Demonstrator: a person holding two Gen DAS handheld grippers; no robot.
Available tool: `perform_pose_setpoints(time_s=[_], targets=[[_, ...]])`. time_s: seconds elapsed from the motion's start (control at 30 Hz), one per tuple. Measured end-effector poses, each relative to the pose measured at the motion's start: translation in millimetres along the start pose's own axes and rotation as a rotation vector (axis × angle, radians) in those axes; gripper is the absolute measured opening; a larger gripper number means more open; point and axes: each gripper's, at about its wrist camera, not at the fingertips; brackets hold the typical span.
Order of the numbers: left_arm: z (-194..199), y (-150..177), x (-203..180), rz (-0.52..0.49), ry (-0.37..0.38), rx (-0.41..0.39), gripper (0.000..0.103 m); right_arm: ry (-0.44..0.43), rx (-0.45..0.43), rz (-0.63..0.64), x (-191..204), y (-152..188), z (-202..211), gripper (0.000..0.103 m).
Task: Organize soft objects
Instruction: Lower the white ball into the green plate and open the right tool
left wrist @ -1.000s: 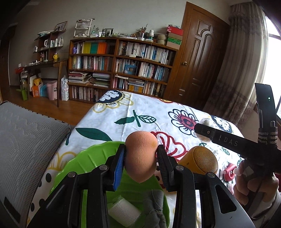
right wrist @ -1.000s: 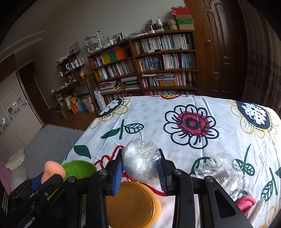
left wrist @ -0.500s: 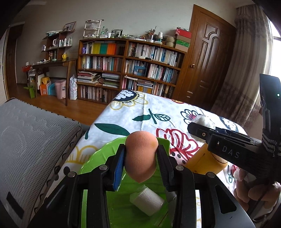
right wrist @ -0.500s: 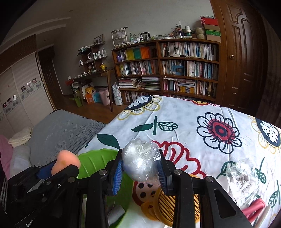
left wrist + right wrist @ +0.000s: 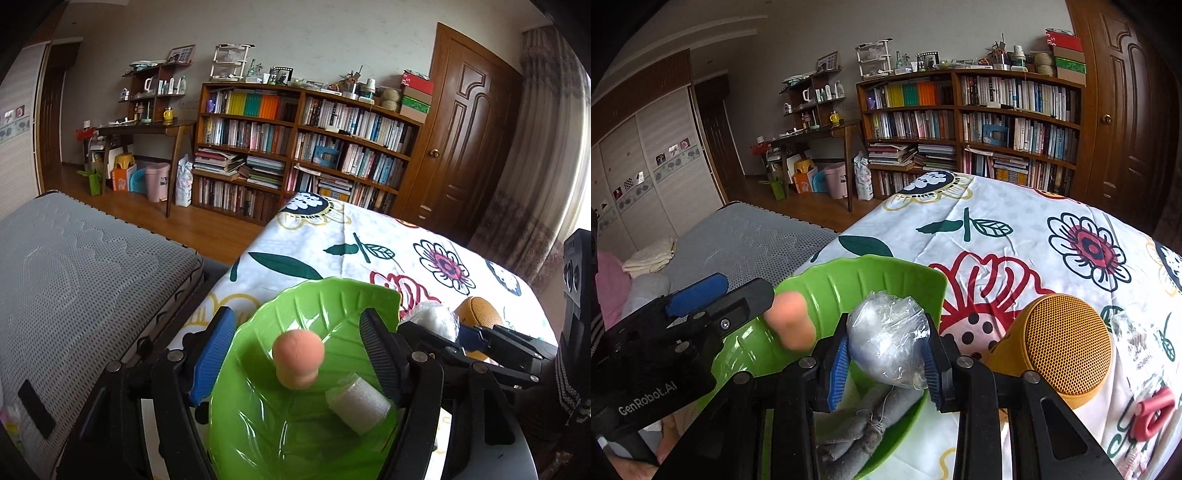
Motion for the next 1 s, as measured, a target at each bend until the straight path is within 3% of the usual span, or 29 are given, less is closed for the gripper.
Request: perform_pose_setpoints(time_s=[0.3,0.47,0.63,1.0], targets=[[9,-3,18,0.050,-0.001,-0.021,0.071,-0.033,0.017,0.014,13,15,1,0.038],[9,-4,24,0.076,-0.001,-0.020,0.071,-0.063,0.042,0.013,19,22,-2,0.052],[5,-4,23,0.080,0.007,-0.008,0.071,-0.117,0.056,0.019,27,36,-1,0.056],[2,-2,22,0.080,0.018,-0.001,0.071,-0.157,-0.019,0.031,34,58,28,0.056]])
Point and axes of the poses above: each gripper's, at about its wrist camera, not at the fingertips, and z roughly against the way its jaws point, x to its left, y to its underside, and after that the axes turned 7 degrees about x, right-handed
